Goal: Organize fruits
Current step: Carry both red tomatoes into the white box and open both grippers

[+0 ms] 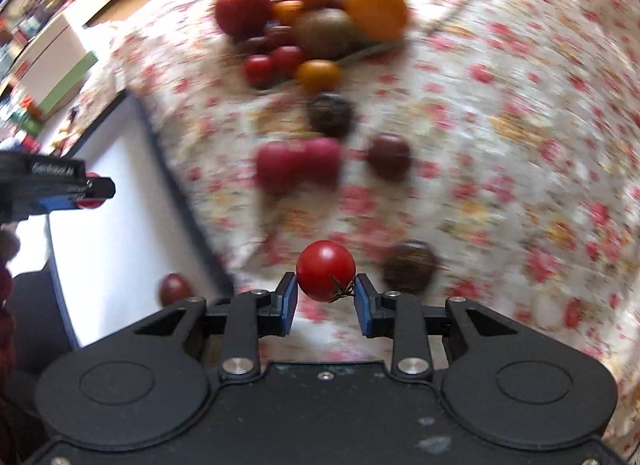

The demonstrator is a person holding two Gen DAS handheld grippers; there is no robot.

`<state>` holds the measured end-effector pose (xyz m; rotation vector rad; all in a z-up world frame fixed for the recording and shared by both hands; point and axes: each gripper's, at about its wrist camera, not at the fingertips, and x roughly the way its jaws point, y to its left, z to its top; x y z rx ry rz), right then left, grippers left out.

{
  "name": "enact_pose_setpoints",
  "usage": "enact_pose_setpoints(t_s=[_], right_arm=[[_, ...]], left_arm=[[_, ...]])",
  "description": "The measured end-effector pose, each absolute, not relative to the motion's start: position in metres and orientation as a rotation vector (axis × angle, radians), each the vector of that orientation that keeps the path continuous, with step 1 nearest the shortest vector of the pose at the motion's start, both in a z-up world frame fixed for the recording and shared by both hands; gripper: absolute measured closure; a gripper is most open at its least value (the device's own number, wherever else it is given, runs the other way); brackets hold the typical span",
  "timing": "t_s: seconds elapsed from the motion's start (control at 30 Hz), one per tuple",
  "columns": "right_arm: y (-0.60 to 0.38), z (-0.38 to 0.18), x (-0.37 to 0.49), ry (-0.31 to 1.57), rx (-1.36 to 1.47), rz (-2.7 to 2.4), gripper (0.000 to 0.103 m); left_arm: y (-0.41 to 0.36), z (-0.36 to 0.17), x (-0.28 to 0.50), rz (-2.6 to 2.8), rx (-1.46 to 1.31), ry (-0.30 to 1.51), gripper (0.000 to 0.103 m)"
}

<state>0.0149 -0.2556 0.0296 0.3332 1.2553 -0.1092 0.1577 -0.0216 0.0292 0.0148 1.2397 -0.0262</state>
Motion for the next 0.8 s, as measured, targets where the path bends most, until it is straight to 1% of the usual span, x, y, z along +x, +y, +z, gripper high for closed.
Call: enact_pose_setpoints(t_s=[0.17, 0.3, 0.47, 0.63, 0.8], right_arm=[[-0.209, 0.040, 0.043, 1.224, 0.284, -0.005, 0.071], [-0.173, 0.036, 0.069, 1.230, 0.249, 0.061, 0.071], [-0.131, 0.016, 0.103, 1.268, 0.181, 0.100, 0.071], [-0.104, -0.008, 0.128, 1.357, 0.205, 0.146, 0.071], [-0.086, -0.014, 0.145, 1.346, 0.170, 0.132, 0.071]], left_arm=[[0.021, 0.029, 0.172, 0.068, -0.039, 1.260, 0.060], [0.045, 0.011, 0.177, 0.105, -0.109, 1.284, 0.060], [0.055, -0.002, 0.177, 0.137, -0.145, 1.325, 0.060], [0.059, -0.004, 0.177, 0.134, -0.181, 1.344, 0.060], [0.066, -0.007, 0.179, 0.134, -0.223, 1.367, 0.059]])
